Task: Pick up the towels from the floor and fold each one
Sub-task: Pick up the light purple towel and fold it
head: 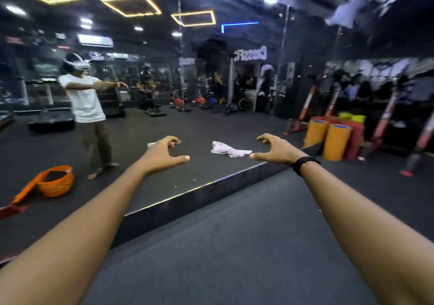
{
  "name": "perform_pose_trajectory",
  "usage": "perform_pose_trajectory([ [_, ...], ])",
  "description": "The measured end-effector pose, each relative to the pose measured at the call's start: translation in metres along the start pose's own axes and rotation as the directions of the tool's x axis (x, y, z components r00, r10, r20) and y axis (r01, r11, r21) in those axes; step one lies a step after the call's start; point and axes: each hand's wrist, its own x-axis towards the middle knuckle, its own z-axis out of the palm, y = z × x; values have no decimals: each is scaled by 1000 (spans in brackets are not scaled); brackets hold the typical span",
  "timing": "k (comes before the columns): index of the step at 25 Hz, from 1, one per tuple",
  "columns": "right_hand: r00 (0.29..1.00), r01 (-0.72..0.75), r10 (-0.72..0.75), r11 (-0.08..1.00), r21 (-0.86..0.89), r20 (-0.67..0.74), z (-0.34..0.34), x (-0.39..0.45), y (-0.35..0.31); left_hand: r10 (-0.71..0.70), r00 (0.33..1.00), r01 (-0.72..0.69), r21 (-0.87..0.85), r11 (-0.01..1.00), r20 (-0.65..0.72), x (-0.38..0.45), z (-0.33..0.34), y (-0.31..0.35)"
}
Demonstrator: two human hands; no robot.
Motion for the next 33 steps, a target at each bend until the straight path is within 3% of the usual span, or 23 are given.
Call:
perform_pose_trajectory([
  [8,968,-223,214,973,-63,-134,-109,-111,149,182,972,-167,-105,980,150,13,133,141],
  [19,848,-488,461,872,-44,-261,-193,-228,271,373,870,-306,-241,921,323,12,282,298],
  [25,788,-563,524,826,-32,-322,-215,-218,322,441,813,-340,-303,890,380,57,345,340],
  [33,719,-630,576,776,-15,-389,-256,-116,413,551,734,-421,-370,828,398,203,436,398],
])
